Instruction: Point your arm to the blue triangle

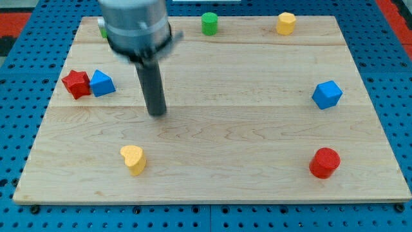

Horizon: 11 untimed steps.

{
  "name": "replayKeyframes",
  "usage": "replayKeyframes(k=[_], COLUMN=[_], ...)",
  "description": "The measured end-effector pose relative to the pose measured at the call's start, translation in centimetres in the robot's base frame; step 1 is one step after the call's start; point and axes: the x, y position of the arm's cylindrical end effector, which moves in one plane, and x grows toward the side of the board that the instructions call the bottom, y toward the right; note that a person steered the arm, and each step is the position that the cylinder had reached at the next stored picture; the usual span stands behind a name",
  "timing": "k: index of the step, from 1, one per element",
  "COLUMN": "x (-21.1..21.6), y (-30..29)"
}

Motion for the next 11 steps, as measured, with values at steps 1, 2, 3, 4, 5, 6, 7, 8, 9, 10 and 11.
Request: replayKeyframes(k=[1, 2, 3, 4, 5, 6, 7, 8, 9, 10, 11], x=[-9.5, -11.0, -11.2, -11.2, -11.0, -11.0, -11.0, -10.9, -10.5, -10.5, -10.2], y=[-3.7, -5.3, -5.6, -5.6, -5.6, -5.7, -5.6, -4.9, -3.4, -2.5, -2.0])
